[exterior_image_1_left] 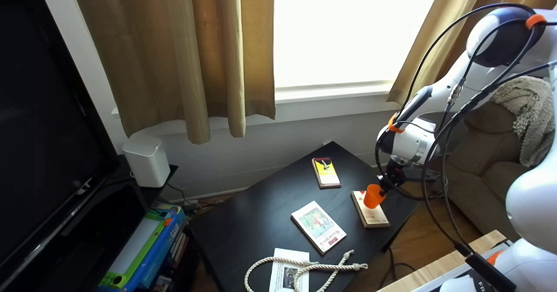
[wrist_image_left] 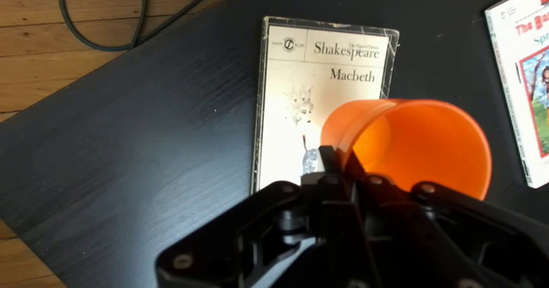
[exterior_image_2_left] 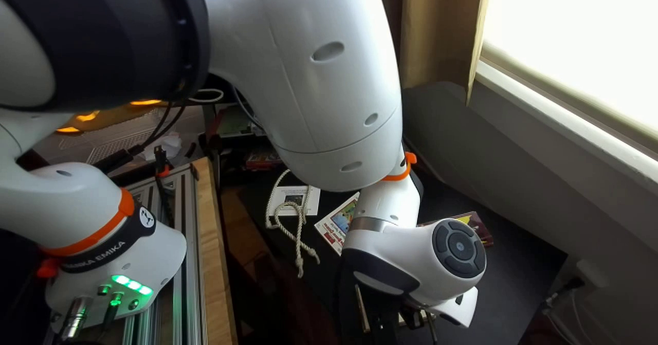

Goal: Remove the book from on top of the orange cup, put it on the table and then put the orange cup on the same book

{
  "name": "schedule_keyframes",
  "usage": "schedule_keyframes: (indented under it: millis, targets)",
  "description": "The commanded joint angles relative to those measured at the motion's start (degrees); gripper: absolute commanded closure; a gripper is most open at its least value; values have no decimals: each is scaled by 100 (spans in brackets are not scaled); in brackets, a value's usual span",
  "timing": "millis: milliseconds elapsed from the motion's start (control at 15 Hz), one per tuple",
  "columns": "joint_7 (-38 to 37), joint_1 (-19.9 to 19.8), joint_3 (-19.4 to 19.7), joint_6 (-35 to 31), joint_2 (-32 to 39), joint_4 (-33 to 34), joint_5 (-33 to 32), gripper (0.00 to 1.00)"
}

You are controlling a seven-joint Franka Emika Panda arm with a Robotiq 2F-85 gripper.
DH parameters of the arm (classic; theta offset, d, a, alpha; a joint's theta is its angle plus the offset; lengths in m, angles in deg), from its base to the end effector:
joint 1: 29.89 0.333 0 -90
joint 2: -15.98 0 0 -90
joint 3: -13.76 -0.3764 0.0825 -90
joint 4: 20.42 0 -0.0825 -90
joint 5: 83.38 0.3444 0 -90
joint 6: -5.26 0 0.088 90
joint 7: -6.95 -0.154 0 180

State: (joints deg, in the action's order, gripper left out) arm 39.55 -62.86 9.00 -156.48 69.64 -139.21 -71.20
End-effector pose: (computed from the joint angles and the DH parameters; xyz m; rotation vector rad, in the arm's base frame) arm 0.4719 -0.2563 -0.0076 -2.9315 0.2339 0.1534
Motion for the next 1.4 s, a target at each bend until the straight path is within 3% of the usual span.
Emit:
schedule_keyframes:
  millis: [0, 667, 733, 800, 933, 1333]
  targets:
    - [-283, -172, -72, -155, 190, 3, -182, 99]
    - [-558, -362, -18, -253, 421, 113, -230, 99]
    - [-590, -374, -21, -329, 429, 111, -228, 70]
    - [-625, -386, -24, -338, 428, 115, -233, 69]
    - [-668, -417, -49, -373, 399, 104, -251, 56]
    - [-783, -401, -90, -537, 86, -92, -280, 10]
